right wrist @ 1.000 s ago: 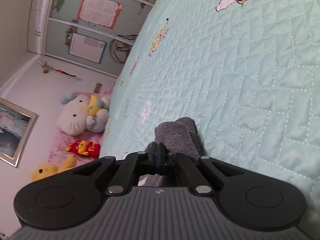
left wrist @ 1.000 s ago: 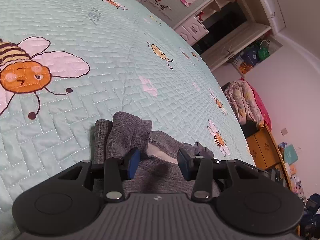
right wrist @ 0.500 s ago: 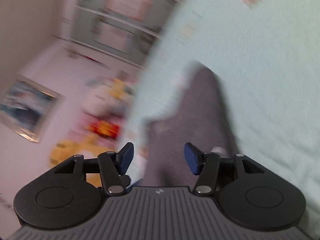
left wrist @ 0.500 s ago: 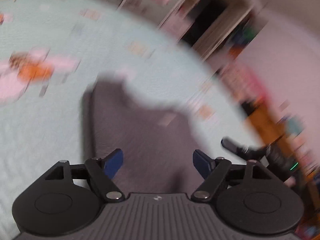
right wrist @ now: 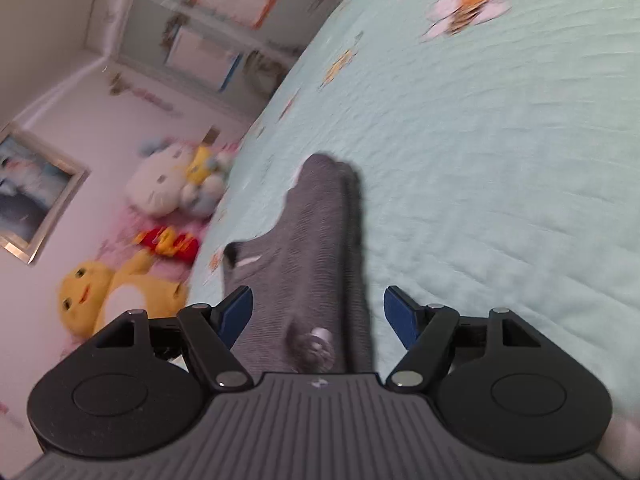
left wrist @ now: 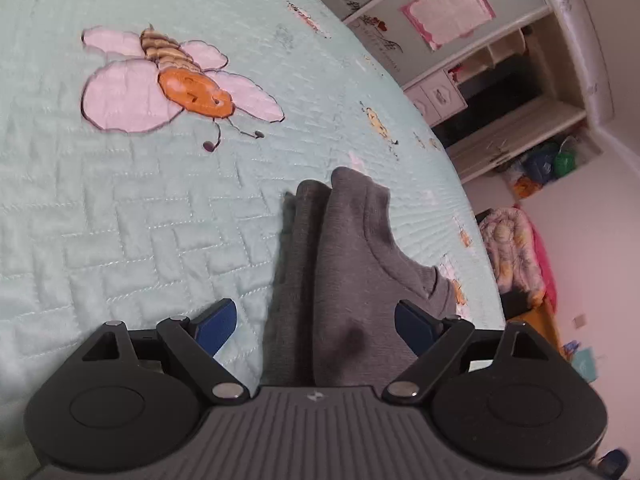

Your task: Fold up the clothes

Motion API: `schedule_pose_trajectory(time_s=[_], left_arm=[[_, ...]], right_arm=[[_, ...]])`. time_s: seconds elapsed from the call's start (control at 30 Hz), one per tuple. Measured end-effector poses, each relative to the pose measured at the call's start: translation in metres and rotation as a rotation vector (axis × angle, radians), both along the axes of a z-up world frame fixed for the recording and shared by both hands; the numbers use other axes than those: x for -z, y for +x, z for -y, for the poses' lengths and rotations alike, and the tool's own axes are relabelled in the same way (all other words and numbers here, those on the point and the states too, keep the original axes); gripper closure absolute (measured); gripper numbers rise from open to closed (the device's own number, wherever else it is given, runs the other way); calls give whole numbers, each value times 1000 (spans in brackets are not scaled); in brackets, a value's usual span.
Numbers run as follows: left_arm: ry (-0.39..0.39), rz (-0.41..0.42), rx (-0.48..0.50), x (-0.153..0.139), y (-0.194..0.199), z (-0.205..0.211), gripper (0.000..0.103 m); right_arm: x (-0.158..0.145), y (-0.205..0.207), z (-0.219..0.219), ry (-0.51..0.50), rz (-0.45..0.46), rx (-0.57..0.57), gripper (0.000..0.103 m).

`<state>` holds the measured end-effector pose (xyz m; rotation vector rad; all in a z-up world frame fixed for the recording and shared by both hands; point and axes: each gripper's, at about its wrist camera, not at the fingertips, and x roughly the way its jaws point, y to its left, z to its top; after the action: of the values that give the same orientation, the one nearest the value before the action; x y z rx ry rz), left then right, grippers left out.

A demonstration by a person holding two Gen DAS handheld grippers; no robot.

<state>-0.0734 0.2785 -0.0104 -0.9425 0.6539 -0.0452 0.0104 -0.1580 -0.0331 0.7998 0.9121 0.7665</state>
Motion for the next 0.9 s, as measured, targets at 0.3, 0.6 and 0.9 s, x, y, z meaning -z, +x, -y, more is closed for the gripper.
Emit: schedule_pose_trajectory(time_s=[0.3,0.6,0.9], left_arm=[[-118,47,148,7,46,6,43],[-179,155,165,-19,4,-20,76],[-16,289,28,-115,-131,-147,76]], right_arm=[[-3,32,-45,-22,12,-193,51],[-46,-6,-68,65,69,-118,77],[-111,-61,-211,246,67,-333,77]])
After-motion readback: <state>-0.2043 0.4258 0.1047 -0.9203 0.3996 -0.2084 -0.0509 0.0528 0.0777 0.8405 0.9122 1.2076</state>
